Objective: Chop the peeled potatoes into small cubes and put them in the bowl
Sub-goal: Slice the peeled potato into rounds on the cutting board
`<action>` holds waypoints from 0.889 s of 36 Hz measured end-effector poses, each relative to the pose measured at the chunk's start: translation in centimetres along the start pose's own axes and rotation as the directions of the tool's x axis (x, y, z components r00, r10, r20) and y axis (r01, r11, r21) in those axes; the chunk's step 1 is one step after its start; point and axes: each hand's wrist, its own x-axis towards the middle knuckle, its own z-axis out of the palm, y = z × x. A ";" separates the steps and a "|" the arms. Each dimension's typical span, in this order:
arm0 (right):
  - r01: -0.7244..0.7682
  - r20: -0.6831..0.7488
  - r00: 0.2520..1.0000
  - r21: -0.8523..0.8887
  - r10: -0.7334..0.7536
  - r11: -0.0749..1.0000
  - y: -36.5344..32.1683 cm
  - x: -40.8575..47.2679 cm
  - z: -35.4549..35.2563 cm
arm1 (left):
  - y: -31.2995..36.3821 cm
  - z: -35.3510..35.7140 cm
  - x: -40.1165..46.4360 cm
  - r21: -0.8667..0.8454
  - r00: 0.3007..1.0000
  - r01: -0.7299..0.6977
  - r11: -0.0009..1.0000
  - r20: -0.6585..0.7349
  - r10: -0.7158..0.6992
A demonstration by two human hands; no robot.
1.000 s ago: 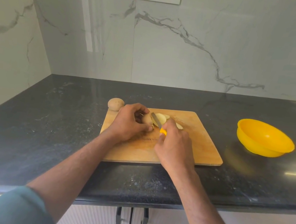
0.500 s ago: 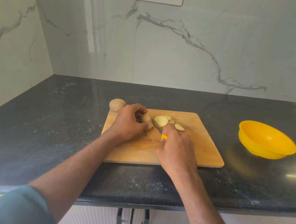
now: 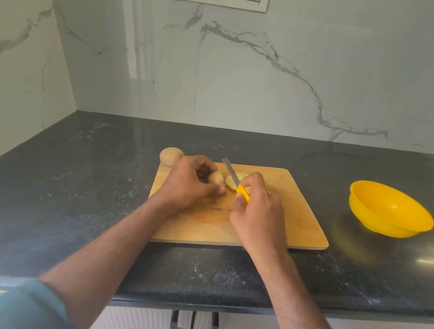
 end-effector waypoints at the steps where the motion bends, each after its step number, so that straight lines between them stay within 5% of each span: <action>1: 0.015 0.002 1.000 0.004 -0.015 1.000 -0.1 0.0 0.1 | -0.1 0.0 0.0 -0.006 1.000 0.000 1.000 -0.014 0.000; 32: 0.108 -0.071 0.991 -0.016 -0.109 0.994 0.4 -0.9 1.2 | 0.3 0.1 -0.1 -0.003 0.998 0.010 1.000 -0.063 -0.010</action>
